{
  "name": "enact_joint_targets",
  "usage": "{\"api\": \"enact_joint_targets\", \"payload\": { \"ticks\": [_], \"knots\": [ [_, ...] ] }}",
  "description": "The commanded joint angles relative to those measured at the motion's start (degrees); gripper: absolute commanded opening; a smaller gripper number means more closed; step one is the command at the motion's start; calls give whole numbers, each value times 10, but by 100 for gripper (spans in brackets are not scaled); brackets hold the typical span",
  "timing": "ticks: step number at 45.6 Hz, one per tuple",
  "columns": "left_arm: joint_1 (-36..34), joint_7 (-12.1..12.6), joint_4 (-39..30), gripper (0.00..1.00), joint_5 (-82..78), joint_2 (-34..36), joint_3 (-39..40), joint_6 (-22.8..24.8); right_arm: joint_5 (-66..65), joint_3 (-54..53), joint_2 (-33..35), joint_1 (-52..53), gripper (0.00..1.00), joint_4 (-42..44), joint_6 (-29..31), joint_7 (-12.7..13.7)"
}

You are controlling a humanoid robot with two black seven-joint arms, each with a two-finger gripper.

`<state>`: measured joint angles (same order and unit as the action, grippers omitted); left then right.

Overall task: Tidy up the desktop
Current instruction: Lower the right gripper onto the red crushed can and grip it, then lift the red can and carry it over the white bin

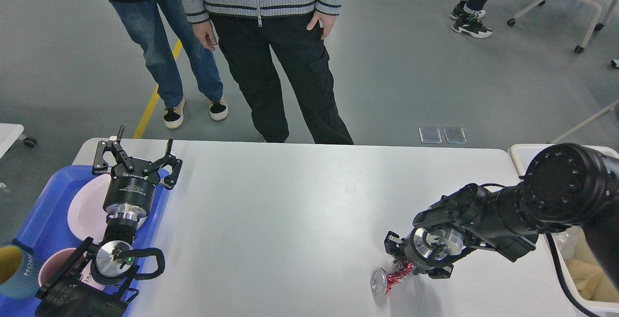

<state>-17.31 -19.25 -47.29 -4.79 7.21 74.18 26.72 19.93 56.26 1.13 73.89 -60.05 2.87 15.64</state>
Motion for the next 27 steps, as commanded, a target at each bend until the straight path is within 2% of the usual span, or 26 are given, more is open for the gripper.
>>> {"api": "enact_joint_targets", "payload": {
  "ticks": [1,3,15,27],
  "knots": [
    [0,0,0,96,0,0,0,0,2,0,0,-1,10,-1,-1,0],
    [0,0,0,96,0,0,0,0,2,0,0,0,0,-3,-1,0],
    [0,0,0,96,0,1,0,0,1,0,5,5,0,-11,0,1],
    [0,0,0,96,0,0,0,0,2,1,52,77,0,-98,7,2]
  ]
}}
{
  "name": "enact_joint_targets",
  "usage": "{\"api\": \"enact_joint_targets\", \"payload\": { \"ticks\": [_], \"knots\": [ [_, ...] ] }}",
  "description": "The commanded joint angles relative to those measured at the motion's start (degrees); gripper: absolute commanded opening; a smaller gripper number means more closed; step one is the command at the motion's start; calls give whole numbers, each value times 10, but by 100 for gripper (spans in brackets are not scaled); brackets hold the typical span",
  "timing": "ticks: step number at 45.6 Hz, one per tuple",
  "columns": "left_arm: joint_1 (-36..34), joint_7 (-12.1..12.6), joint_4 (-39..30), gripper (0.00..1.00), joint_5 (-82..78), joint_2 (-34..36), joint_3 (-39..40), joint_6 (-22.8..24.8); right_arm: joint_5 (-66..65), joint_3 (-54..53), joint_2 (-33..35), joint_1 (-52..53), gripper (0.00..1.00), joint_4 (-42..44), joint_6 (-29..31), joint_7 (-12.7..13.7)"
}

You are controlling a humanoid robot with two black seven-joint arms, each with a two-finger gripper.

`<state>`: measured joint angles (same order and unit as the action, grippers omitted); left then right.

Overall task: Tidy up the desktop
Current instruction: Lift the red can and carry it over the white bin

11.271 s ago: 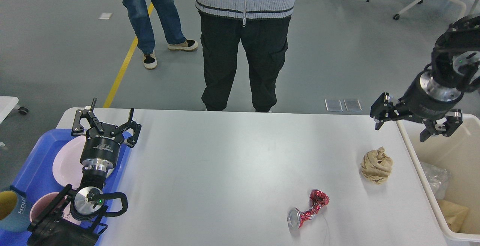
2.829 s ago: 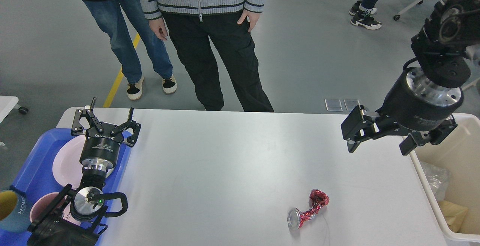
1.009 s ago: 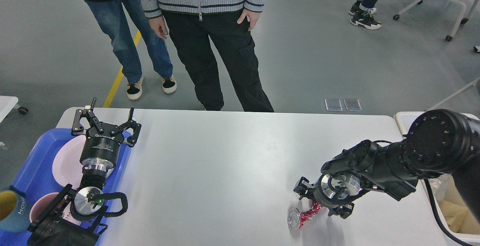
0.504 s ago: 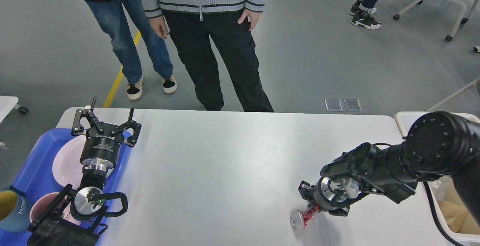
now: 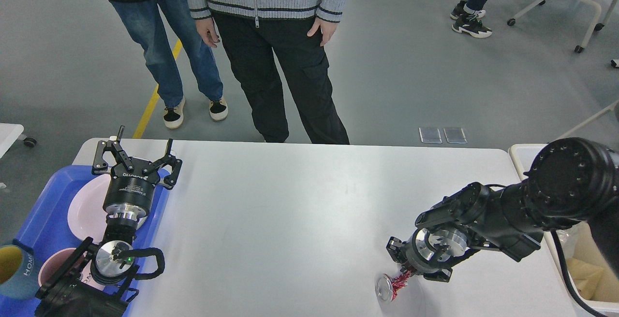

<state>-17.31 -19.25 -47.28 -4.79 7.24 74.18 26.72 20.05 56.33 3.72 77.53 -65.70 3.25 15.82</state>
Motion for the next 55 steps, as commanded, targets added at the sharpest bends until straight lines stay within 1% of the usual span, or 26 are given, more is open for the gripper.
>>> {"api": "enact_joint_targets", "payload": {
  "ticks": [1,5,13,17,25,30,37,40,43,55],
  "knots": [
    [0,0,0,96,0,0,0,0,1,1,33,50,0,-50,4,0],
    [0,0,0,96,0,0,0,0,1,3,60,99,0,-94,30,0],
    [0,0,0,96,0,0,0,0,1,10,110,210,0,-152,149,0],
    [0,0,0,96,0,0,0,0,-2,32,119,285,0,-185,202,0],
    [0,0,0,96,0,0,0,0,-7,87,120,450,0,-246,279,-1],
    [0,0,0,96,0,0,0,0,-8,98,134,541,0,-261,345,-2],
    [0,0,0,96,0,0,0,0,-9,106,152,630,0,-277,434,-1],
    [0,0,0,96,0,1,0,0,-9,109,154,663,0,-290,452,-1],
    [0,0,0,96,0,0,0,0,-9,113,154,679,0,-297,454,-1],
    [0,0,0,96,0,0,0,0,-9,163,159,671,0,-288,441,-2]
  ]
}}
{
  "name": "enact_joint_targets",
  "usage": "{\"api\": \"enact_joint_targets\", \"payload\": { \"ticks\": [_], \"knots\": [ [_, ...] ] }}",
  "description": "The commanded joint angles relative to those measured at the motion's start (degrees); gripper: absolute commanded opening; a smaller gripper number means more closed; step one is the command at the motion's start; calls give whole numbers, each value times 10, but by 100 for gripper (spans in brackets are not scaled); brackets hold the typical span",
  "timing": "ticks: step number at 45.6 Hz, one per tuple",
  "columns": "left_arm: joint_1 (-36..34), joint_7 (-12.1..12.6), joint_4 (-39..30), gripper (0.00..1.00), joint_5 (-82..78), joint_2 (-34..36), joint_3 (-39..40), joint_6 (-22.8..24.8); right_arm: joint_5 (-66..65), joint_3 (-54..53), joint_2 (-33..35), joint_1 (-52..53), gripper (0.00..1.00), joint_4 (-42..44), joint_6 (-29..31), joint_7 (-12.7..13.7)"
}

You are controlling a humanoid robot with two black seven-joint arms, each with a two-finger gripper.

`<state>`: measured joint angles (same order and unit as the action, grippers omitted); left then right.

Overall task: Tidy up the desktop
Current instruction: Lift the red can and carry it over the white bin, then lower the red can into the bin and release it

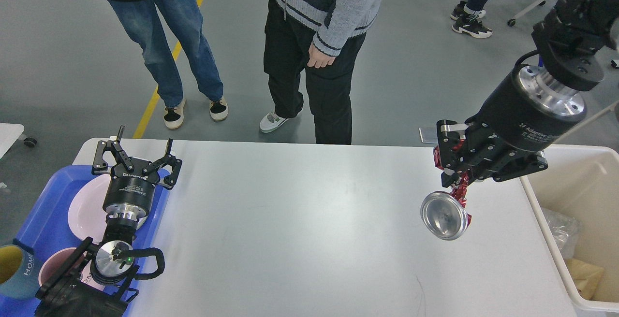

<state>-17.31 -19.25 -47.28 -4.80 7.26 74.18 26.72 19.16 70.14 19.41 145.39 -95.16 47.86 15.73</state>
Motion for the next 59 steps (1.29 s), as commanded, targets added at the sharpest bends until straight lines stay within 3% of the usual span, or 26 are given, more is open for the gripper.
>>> {"api": "enact_joint_targets", "payload": {
  "ticks": [1,14,21,39,46,50,59],
  "knots": [
    [0,0,0,96,0,-1,0,0,0,31,2,-10,0,8,-6,-1],
    [0,0,0,96,1,0,0,0,-2,93,8,-42,0,31,-39,-2],
    [0,0,0,96,1,-1,0,0,-20,127,48,-104,0,76,-69,-1],
    [0,0,0,96,1,-1,0,0,-70,118,142,-346,0,291,-195,-1],
    [0,-1,0,96,1,0,0,0,-71,73,157,-479,0,411,-232,-2],
    [0,0,0,96,0,0,0,0,-71,32,151,-611,0,508,-296,-1],
    [0,0,0,96,0,-1,0,0,-70,0,129,-809,0,625,-481,-4]
  ]
}}
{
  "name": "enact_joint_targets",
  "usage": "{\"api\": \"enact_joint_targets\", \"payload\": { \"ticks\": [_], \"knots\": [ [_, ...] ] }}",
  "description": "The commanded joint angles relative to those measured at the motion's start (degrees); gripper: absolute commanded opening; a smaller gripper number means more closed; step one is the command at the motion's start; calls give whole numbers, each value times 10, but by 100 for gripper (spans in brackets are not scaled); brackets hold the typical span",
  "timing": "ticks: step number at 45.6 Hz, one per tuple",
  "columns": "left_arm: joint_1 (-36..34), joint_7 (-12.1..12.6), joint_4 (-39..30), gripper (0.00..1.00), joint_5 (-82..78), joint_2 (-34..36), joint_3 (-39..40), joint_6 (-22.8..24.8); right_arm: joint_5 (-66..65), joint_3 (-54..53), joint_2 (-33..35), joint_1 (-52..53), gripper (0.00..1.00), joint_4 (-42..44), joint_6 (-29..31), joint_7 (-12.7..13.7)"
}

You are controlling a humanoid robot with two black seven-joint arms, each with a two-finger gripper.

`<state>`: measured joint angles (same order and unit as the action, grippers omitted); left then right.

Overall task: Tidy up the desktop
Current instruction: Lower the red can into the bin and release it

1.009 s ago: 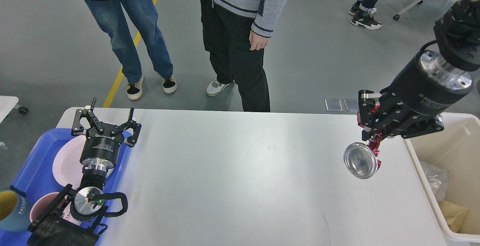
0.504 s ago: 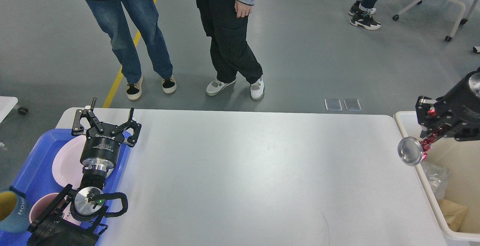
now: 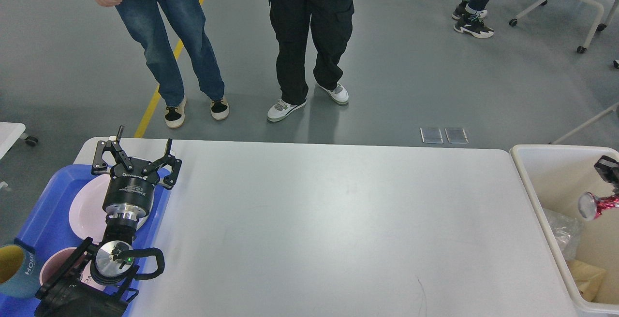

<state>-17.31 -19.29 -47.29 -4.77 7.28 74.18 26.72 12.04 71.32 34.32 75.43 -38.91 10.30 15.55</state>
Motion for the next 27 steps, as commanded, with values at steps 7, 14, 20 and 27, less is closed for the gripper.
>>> {"api": "enact_joint_targets", "payload": {
  "ticks": [7,14,20,27],
  "knots": [
    [0,0,0,96,0,-1,0,0,2,-35,-68,-234,0,169,-168,-3],
    [0,0,0,96,0,0,0,0,8,-65,-121,-364,0,305,-170,-3],
    [0,0,0,96,-1,-1,0,0,9,-76,-144,-406,0,340,-172,-4],
    [0,0,0,96,0,-1,0,0,11,-79,-160,-423,0,340,-203,-3]
  ]
}}
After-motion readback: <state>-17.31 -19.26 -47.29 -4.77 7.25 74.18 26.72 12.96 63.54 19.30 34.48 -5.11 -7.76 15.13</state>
